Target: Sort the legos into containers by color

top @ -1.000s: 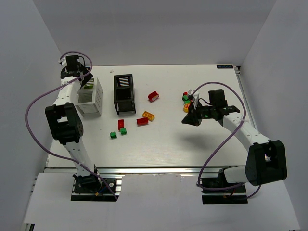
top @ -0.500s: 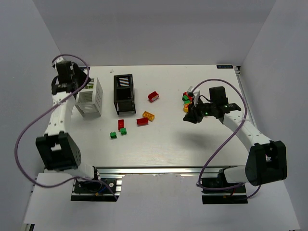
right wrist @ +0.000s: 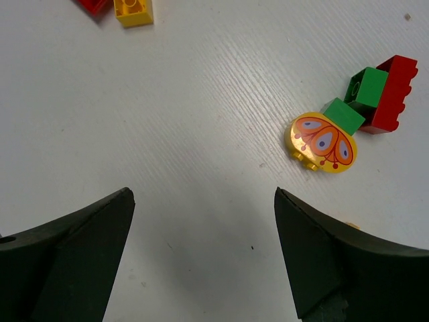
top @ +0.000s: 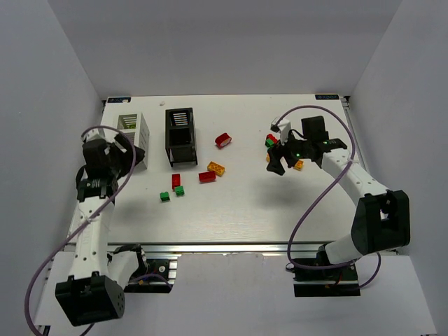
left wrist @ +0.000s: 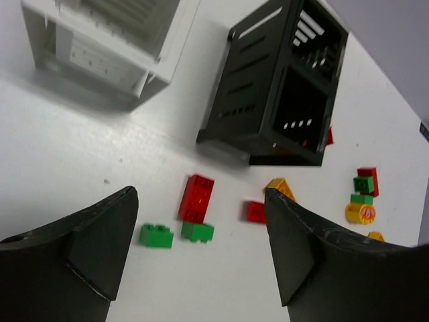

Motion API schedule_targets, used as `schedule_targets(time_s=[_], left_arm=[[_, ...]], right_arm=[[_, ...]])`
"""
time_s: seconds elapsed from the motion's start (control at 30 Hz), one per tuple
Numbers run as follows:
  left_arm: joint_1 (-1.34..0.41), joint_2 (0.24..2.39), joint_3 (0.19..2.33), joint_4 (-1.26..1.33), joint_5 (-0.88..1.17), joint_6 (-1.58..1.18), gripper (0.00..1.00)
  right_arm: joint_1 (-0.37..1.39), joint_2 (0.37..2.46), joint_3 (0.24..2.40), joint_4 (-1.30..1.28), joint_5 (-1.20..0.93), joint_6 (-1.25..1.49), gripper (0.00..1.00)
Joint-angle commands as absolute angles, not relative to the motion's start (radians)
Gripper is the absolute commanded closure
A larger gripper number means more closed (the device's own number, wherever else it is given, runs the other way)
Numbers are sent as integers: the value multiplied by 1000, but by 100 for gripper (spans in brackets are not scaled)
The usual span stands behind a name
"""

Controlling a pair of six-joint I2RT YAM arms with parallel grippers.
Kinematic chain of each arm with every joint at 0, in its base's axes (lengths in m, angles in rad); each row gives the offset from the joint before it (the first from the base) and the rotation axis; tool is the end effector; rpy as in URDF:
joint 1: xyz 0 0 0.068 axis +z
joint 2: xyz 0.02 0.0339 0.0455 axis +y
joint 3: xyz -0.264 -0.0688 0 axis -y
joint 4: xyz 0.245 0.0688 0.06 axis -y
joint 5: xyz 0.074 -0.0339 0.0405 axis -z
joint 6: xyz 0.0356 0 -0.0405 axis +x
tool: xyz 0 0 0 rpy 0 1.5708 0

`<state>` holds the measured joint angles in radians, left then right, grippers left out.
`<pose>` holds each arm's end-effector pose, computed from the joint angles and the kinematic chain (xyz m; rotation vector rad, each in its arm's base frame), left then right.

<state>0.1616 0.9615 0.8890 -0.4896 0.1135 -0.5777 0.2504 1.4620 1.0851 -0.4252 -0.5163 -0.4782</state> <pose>0.2081 0.0298 0.3138 -0.7138 2.0290 -0.3646 0.3000 0.0949 0.2661 -1.0404 2.0447 0.4936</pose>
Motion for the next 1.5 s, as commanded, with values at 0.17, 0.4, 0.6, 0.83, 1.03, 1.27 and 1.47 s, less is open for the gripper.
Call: schedule_targets(time_s=[0.17, 0.4, 0.6, 0.83, 1.03, 1.27, 1.47], left_arm=[[166, 798, 724, -597, 189, -597, 15], [166, 704, 654, -664, 192, -603, 15], [166, 693, 600, -677, 216, -621, 15], [166, 775, 561, -677, 244, -640, 15], [164, 817, 569, -678, 232, -635, 15], [163, 830, 569, -684, 242, -637, 15], [164, 750, 560, -712, 210, -650, 15]], right_arm=[[248, 1411, 1086, -243, -403, -535, 11], [245, 1543, 1243, -325, -376, -502, 31], [307, 1614, 1315, -480, -593, -500, 60], [440, 1641, 1358, -584, -701, -647, 41], [578, 1678, 1379, -569, -653, -640, 48], [764, 1784, 1480, -514, -557, -307, 60], [963, 1885, 1558, -356, -238, 57, 48]])
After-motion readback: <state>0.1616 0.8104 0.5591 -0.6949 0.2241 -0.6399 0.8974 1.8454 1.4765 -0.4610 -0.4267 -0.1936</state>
